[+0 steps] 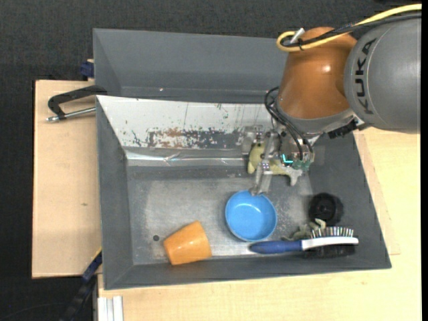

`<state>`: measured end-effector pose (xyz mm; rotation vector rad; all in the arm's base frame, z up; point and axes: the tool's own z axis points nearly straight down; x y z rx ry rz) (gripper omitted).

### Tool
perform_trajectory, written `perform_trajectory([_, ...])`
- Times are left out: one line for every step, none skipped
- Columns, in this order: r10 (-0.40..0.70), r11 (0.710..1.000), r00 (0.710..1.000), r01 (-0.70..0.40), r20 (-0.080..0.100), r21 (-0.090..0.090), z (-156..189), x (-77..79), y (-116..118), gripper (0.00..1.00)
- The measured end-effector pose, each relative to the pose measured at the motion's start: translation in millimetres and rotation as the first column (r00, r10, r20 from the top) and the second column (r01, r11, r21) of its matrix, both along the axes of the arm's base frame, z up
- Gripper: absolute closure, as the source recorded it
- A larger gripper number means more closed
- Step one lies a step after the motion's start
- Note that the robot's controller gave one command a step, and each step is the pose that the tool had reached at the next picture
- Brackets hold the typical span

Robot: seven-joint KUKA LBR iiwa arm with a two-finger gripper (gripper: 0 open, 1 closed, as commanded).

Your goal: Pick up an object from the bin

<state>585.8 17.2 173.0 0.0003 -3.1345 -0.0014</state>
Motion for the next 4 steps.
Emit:
perform_trajectory([0.393, 0.92, 0.92, -0.393, 0.014, -0.001, -87, -62.4, -48, 0.0])
perform_trajectory([0.27, 0.963, 0.963, -0.27, 0.017, -0.003, -99, -59.1, 0, 0.0])
perform_trajectory([0.27, 0.963, 0.963, -0.27, 0.015, -0.001, -101, -60.6, 0, 1.0])
perform_trajectory([0.27, 0.963, 0.963, -0.27, 0.012, -0.001, -102, -61.5, 0, 0.0])
